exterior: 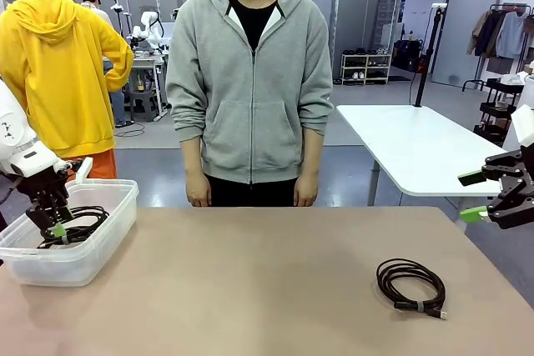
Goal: Organize and store the cables.
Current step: Place the USB Extension Cable into the Organizing box.
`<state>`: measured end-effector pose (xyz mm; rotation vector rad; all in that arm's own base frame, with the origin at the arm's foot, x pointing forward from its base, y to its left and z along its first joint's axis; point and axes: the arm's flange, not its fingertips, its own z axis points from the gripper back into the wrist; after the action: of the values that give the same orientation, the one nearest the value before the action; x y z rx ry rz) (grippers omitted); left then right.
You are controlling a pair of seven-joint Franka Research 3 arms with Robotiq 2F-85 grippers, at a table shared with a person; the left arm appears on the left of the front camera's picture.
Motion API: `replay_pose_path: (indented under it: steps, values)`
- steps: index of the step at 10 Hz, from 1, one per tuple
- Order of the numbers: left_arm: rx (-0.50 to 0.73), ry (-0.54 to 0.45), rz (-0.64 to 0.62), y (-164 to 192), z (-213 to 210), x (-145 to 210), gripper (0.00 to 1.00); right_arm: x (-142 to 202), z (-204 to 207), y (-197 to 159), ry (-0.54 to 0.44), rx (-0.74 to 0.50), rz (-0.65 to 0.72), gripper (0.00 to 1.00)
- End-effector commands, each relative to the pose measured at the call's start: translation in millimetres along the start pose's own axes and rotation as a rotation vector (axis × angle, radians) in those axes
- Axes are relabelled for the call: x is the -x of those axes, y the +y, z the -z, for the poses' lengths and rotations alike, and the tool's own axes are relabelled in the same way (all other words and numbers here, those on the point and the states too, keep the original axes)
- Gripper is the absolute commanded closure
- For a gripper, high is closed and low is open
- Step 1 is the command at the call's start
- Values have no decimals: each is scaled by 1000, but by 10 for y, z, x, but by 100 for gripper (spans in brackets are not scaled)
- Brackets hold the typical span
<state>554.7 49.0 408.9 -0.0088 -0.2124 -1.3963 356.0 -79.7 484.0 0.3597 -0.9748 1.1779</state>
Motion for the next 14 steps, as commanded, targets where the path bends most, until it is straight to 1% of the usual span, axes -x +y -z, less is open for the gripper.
replay_pose_path:
  steps: [1,2,3,4,5,13,14]
  values:
    - [-28,-2,-51,-49,-79,-29,8,-7,-3,-15,-14,4,-2,0]
    - [-59,3,-68,-83,-125,-66,10,-7,-3,-15,-14,4,-2,0]
    - [-86,-15,-105,-150,-170,-105,0,-7,-3,-15,-14,4,-2,0]
    - [-126,-2,-210,-239,-178,-100,0,-7,-3,-15,-14,4,-2,0]
    - [-40,-7,-63,-19,-144,-76,0,-7,-3,-15,-14,4,-2,0]
    - [-40,-7,-63,-19,-144,-76,0,-7,-3,-15,-14,4,-2,0]
    - [-53,-7,-78,-60,-117,-94,4,-7,-3,-15,-14,4,-2,0]
